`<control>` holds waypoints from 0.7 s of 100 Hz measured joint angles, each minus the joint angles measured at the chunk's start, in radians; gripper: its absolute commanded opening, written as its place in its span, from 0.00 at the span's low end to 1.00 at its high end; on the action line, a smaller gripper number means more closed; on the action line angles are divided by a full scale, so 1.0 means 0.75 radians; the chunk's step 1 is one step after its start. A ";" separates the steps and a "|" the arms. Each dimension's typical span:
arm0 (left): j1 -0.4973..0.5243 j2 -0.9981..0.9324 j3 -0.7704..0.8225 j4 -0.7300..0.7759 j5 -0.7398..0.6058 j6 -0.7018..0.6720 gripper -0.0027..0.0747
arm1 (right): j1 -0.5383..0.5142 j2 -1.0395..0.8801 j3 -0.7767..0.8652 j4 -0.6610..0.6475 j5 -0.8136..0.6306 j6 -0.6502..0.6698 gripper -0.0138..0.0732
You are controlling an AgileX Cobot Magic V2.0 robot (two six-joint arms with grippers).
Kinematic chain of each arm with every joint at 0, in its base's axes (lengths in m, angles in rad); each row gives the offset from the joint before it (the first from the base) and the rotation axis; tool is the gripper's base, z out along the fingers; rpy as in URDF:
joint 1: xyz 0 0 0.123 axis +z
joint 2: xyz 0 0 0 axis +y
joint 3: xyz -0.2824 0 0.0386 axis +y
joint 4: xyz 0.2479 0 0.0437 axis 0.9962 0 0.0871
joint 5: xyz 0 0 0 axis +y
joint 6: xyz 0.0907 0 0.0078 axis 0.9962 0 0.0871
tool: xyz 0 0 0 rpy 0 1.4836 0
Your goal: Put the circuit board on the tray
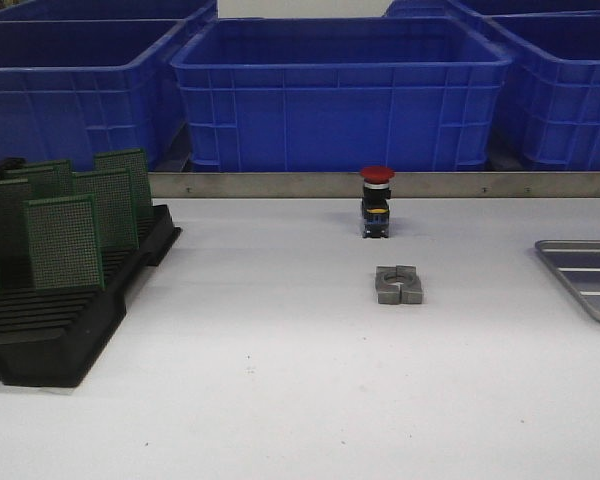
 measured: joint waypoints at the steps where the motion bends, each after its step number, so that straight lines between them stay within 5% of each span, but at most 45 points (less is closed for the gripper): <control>1: 0.000 0.000 0.000 0.000 0.000 0.000 0.01 | 0.000 0.000 0.000 0.000 0.000 0.000 0.08; 39: 0.000 0.000 -0.016 -0.009 0.030 0.000 0.01 | 0.000 0.000 0.000 0.000 0.000 0.000 0.08; 70: 0.000 0.094 -0.363 -0.103 0.365 0.000 0.01 | 0.000 0.000 0.000 0.000 0.000 0.000 0.08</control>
